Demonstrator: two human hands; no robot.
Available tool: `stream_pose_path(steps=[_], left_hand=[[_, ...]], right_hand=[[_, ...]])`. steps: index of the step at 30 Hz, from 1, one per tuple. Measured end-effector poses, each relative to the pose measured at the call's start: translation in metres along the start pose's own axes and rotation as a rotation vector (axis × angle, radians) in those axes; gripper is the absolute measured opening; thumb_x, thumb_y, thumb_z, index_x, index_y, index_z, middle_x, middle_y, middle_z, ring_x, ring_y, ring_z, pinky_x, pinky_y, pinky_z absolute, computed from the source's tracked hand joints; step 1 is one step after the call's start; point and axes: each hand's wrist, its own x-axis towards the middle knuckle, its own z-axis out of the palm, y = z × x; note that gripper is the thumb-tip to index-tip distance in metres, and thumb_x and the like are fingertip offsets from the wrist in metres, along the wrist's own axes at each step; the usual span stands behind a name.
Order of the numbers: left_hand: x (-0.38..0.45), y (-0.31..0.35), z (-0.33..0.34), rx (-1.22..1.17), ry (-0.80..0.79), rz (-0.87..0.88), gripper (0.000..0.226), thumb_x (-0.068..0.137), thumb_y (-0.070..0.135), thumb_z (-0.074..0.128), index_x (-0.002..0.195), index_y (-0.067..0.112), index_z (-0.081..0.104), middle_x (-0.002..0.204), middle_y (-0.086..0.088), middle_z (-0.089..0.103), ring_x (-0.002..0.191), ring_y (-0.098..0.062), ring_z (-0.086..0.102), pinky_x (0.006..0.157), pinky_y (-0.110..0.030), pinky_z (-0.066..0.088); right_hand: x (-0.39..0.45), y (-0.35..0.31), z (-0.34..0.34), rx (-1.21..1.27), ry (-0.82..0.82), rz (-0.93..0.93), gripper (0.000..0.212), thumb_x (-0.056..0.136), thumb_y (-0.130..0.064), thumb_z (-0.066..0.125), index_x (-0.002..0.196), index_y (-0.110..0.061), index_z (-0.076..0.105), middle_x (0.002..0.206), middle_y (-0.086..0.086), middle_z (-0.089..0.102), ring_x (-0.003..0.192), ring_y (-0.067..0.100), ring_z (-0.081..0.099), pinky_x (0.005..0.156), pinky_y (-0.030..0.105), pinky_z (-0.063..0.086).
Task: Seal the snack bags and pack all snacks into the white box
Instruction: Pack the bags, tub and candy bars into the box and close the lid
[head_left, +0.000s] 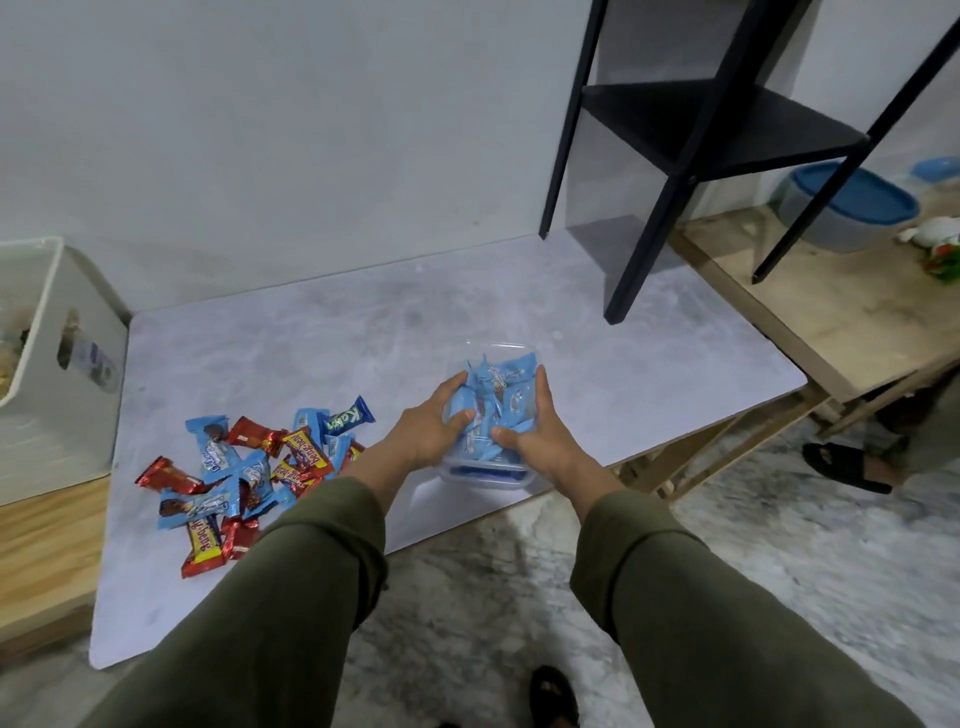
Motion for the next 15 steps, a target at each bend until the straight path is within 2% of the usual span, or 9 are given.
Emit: stream_pose_path(steps=[2,5,7,11,13,15], left_hand=[[-0.002,0.0,0.003,-0.05,0.024,-0.003,0.063,0.098,0.043,0.04,0.148,0.039,0.002,0.149,-0.007,0.038,0.118,-0.034,0.054,0.089,-0.039,0.051],[0.0,0.001,0.002,-0.191,0.035,-0.064,0.081,0.095,0.044,0.047,0.145,0.041,-0.016,0.154,-0.003,0.031,0.119,-0.035,0.054,0.076,-0.037,0.054],[0.002,0.004,0.001,-0.253,0.03,-0.1,0.085,0.093,0.046,0.05,0.143,0.044,-0.019,0.154,-0.001,0.03,0.12,-0.035,0.053,0.069,-0.034,0.055],[0.005,0.007,0.004,-0.281,0.03,-0.117,0.088,0.089,0.055,0.05,0.141,0.049,-0.021,0.152,0.0,0.033,0.12,-0.034,0.052,0.069,-0.034,0.056],[0.008,0.009,0.006,-0.264,0.04,-0.13,0.088,0.088,0.056,0.05,0.139,0.05,-0.022,0.152,-0.001,0.034,0.119,-0.034,0.053,0.074,-0.037,0.057],[0.012,0.01,0.009,-0.253,0.055,-0.14,0.089,0.089,0.053,0.052,0.141,0.048,-0.02,0.15,-0.003,0.037,0.116,-0.034,0.054,0.07,-0.033,0.056]], right_hand=[[0.009,-0.003,-0.005,-0.015,-0.044,-0.018,0.089,0.082,0.002,0.066,0.146,-0.029,0.013,0.134,0.001,0.049,0.121,0.022,0.054,0.098,0.036,0.05],[0.02,-0.005,-0.014,-0.015,-0.116,0.003,0.095,0.081,-0.002,0.068,0.147,-0.034,0.008,0.141,0.003,0.046,0.123,0.024,0.052,0.102,0.043,0.047],[0.026,-0.005,-0.019,-0.023,-0.145,0.009,0.096,0.082,-0.009,0.07,0.147,-0.037,0.006,0.142,0.002,0.045,0.123,0.024,0.052,0.102,0.046,0.047],[0.035,-0.001,-0.026,-0.036,-0.202,0.014,0.095,0.083,-0.019,0.07,0.148,-0.035,0.003,0.137,-0.009,0.041,0.123,0.018,0.049,0.103,0.037,0.046],[0.041,0.004,-0.03,-0.026,-0.229,0.012,0.095,0.082,-0.022,0.072,0.148,-0.035,0.005,0.143,-0.007,0.038,0.127,0.018,0.047,0.104,0.036,0.045],[0.046,0.006,-0.034,-0.029,-0.241,0.008,0.092,0.08,-0.024,0.074,0.147,-0.034,0.012,0.145,-0.004,0.036,0.127,0.018,0.047,0.104,0.035,0.045]])
